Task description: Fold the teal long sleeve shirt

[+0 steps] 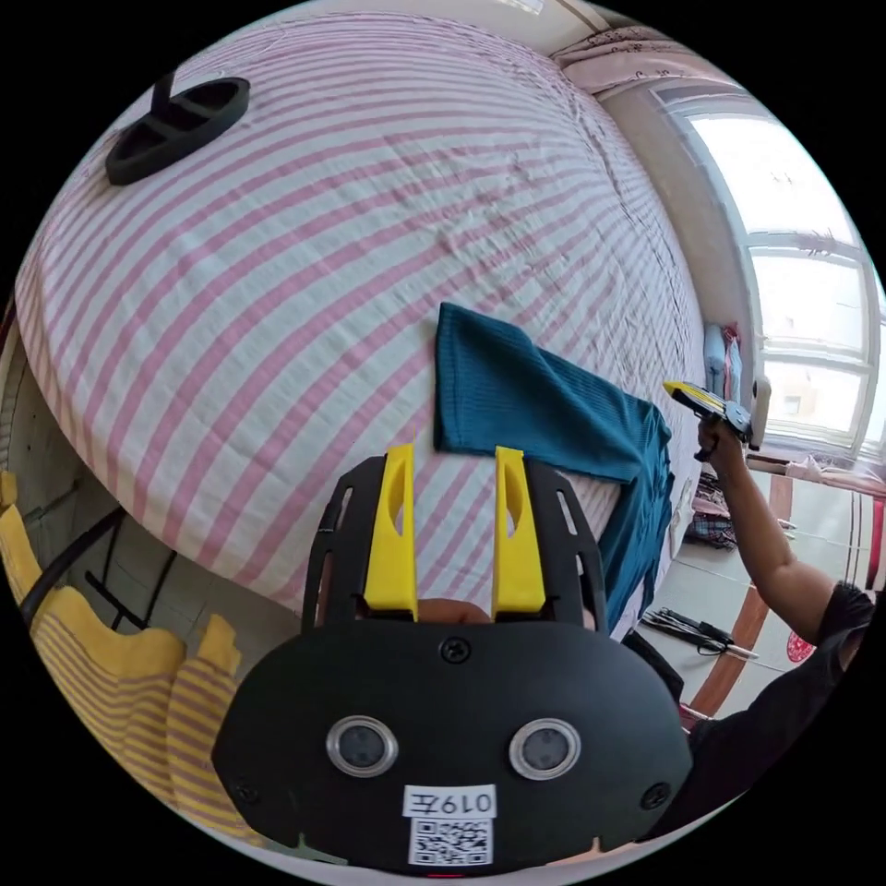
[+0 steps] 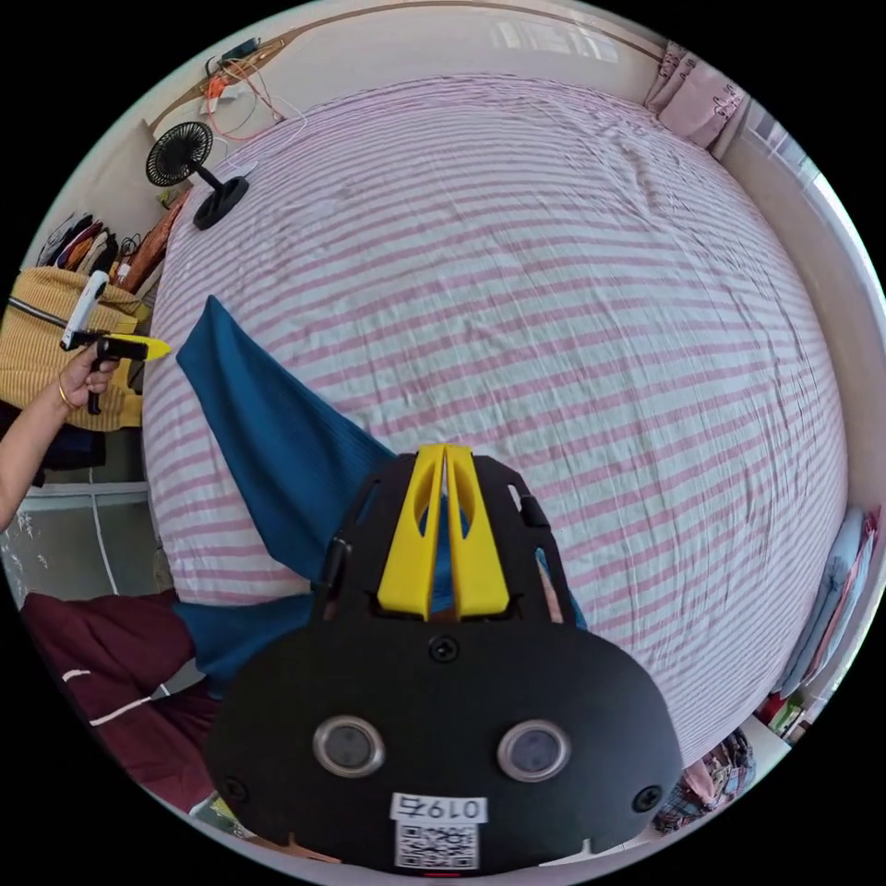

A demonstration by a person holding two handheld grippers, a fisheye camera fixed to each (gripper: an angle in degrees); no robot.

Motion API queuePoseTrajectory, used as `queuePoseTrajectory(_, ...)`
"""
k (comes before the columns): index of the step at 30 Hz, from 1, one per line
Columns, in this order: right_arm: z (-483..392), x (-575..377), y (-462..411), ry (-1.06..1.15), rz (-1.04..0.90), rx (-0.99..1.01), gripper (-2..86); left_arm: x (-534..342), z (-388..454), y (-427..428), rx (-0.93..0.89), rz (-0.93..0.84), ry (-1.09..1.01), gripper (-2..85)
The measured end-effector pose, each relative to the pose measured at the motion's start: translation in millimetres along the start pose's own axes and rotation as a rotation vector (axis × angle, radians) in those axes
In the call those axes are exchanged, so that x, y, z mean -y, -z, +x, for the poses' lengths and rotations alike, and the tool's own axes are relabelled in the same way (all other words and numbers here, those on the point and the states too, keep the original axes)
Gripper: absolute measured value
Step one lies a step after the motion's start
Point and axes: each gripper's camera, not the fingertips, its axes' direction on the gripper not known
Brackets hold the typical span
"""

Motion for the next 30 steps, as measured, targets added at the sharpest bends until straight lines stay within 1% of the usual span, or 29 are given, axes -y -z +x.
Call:
queuePoseTrajectory(3, -11, -1, -1, 0.018, 0.025, 0.069, -0.9, -7, -10, -13, -0.055, 0.047, 0.04, 10.5)
queuePoseTrajectory(6, -16, -5, -3, 0.029, 0.039, 0.157, -1.0, -3, -8, -26, 0.009, 0.042, 0.031, 9.4)
queuePoseTrajectory(8, -14, -9, -5, 0.0, 0.061, 0.23, -1.0, -2, -9, -31, 0.021, 0.046, 0.041, 8.4)
queuePoseTrajectory(10, -10, -13, -7, -0.035, 0.084, 0.289, -0.9, -3, -12, -34, 0.016, 0.06, 0.051, 6.8)
queuePoseTrajectory(11, -8, -15, -9, -0.055, 0.088, 0.313, -0.9, -3, -16, -36, -0.014, 0.07, 0.061, 5.4)
queuePoseTrajectory(15, -2, -25, -18, -0.105, 0.08, 0.334, -0.9, -7, -22, -44, -0.05, 0.093, 0.079, 2.7)
queuePoseTrajectory(18, 6, -36, -20, -0.139, 0.076, 0.334, -0.8, -16, -24, -38, -0.081, 0.136, 0.079, 1.9)
queuePoseTrajectory(22, 18, -54, -21, -0.173, 0.078, 0.31, -0.7, -31, -28, -32, -0.088, 0.141, 0.089, 1.5)
queuePoseTrajectory(27, 14, -50, -26, -0.114, 0.066, 0.291, -0.1, -44, -42, -50, -0.082, 0.083, 0.145, 1.2)
queuePoseTrajectory(30, 1, -33, -29, -0.039, 0.058, 0.262, 2.0, -43, -45, -62, -0.079, 0.067, 0.168, 1.2)
